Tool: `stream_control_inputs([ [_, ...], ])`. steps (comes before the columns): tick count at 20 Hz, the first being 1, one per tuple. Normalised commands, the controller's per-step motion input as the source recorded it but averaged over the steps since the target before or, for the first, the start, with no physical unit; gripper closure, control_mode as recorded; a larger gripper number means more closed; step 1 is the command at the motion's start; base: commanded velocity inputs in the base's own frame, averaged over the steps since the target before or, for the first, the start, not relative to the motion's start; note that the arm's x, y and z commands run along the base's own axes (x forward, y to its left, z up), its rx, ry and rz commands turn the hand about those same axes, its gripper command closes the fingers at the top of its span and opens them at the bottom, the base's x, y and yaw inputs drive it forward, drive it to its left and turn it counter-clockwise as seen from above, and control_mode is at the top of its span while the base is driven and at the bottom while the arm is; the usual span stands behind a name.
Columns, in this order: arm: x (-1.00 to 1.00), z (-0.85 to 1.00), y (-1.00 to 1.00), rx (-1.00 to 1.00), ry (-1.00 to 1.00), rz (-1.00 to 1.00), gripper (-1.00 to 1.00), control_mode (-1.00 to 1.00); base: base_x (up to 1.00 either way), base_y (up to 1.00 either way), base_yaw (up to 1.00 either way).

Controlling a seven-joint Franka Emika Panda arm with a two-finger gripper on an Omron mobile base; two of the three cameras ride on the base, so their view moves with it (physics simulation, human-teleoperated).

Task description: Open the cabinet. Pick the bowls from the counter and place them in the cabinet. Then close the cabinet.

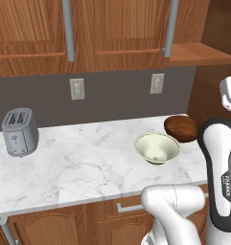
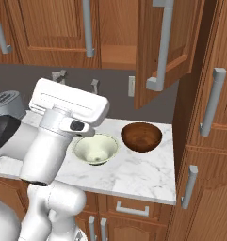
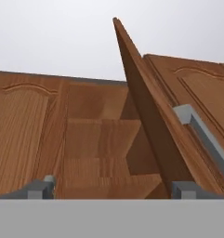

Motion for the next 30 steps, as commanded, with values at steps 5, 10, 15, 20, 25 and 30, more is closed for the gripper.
stream_control_inputs([
  [5,0.37,0.00,-0.22,0.01,0.06,-0.05,-1.00,-1.00,0.00,0.00,0.00],
  [10,0.36,0.00,-0.23,0.00,0.04,-0.05,-1.00,-1.00,0.00,0.00,0.00],
  [15,0.47,-0.01,-0.15,0.00,0.10,-0.08,-1.00,-1.00,0.00,0.00,0.00],
  [20,0.44,-0.06,-0.40,0.01,0.13,-0.09,-1.00,-1.00,0.00,0.00,0.00],
  [25,0.51,-0.12,-0.58,0.04,0.16,-0.11,-1.00,-1.00,0.00,0.00,0.00],
  [30,0.61,-0.19,-0.66,0.06,0.20,-0.11,-1.00,-1.00,0.00,0.00,0.00],
])
